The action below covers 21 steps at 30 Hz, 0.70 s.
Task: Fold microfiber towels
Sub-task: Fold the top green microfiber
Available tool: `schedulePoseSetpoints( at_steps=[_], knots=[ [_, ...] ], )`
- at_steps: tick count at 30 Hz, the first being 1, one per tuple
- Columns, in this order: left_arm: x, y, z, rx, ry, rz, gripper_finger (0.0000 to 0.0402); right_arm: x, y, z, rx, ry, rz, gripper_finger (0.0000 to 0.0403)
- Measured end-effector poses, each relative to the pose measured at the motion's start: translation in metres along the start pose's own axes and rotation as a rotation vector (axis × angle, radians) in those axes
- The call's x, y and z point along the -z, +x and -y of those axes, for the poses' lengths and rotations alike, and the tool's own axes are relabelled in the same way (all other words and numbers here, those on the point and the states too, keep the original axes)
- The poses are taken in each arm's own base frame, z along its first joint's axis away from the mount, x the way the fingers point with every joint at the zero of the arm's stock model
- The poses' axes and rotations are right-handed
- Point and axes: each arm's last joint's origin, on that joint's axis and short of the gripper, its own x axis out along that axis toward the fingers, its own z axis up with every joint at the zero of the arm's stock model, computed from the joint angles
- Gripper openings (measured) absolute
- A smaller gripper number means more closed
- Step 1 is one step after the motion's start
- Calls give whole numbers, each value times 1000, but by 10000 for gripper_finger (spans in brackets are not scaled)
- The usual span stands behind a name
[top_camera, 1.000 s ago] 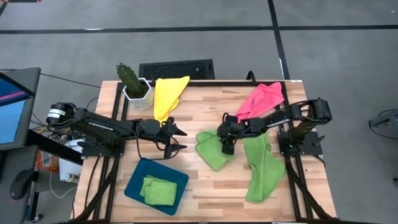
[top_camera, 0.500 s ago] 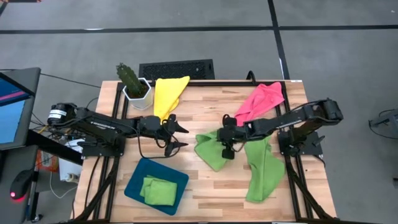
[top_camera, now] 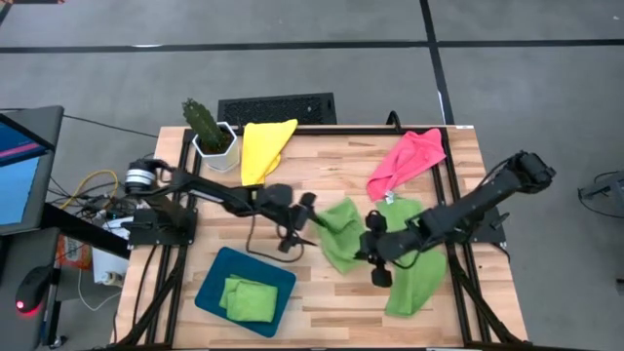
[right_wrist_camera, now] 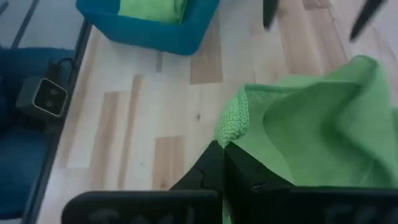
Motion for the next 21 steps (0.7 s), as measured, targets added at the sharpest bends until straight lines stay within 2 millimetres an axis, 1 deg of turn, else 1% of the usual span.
schedulePoseSetpoints(
  at_steps=[3,4,7,10,15,18,21],
  knots=[
    [-5,23,-11,50,36,-76,277,4,-2,-8,-5,38,-3,16],
    [-4,29,-13,73,40,-116,277,5,-2,-11,-13,59,-5,15],
    [-6,47,-20,140,59,-159,277,15,-5,-21,-18,128,-50,15],
    [-10,57,-23,170,118,-172,277,27,-4,-32,8,170,-97,21],
    [-13,70,-28,123,288,-206,277,38,2,-46,30,171,-106,19],
    [-12,78,-33,90,354,-229,277,43,6,-51,33,190,-120,16],
    [-9,78,-41,69,411,-267,277,47,6,-55,30,205,-131,17]
  ],
)
